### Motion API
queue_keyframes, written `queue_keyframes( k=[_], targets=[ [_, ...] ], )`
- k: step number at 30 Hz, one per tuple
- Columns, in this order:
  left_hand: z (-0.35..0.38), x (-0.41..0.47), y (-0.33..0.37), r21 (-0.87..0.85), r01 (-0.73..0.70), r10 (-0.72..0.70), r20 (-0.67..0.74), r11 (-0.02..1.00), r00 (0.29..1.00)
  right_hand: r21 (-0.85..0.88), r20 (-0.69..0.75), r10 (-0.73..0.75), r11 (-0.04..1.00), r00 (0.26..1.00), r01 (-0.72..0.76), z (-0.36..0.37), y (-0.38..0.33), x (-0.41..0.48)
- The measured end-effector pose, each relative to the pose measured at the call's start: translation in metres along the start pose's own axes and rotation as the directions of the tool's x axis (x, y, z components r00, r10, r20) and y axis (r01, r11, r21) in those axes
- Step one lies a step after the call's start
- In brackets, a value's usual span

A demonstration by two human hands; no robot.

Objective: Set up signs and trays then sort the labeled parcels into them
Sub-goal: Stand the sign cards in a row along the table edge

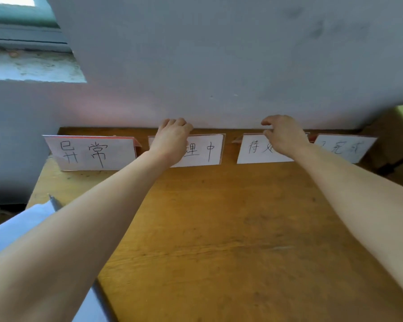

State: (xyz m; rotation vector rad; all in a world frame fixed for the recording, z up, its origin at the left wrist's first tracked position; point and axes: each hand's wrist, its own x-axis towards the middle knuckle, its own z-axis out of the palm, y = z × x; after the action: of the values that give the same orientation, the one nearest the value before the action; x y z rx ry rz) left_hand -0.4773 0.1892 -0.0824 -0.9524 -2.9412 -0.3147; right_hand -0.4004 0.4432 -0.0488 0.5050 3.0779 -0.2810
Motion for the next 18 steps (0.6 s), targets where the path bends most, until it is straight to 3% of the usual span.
queue_keyframes(
  k=[6, 10, 18],
  targets=[
    [0.021, 0.017, 0.027, 0.029, 0.128, -0.129, 0.063, 0.991, 0.99, -0.089, 0.073, -0.09, 0.991, 0.993, 0.096, 0.012, 0.036, 0.013],
    [0.035, 0.025, 0.028, -0.142, 0.315, -0.3, 0.118, 0.938, 0.946, -0.202, 0.119, -0.105, 0.971, 0.987, 0.128, 0.022, 0.053, 0.027],
    [0.041, 0.033, 0.028, -0.242, 0.326, -0.326, 0.041, 0.914, 0.944, -0.158, 0.142, -0.112, 0.978, 0.984, 0.134, 0.037, 0.067, 0.037]
  ],
)
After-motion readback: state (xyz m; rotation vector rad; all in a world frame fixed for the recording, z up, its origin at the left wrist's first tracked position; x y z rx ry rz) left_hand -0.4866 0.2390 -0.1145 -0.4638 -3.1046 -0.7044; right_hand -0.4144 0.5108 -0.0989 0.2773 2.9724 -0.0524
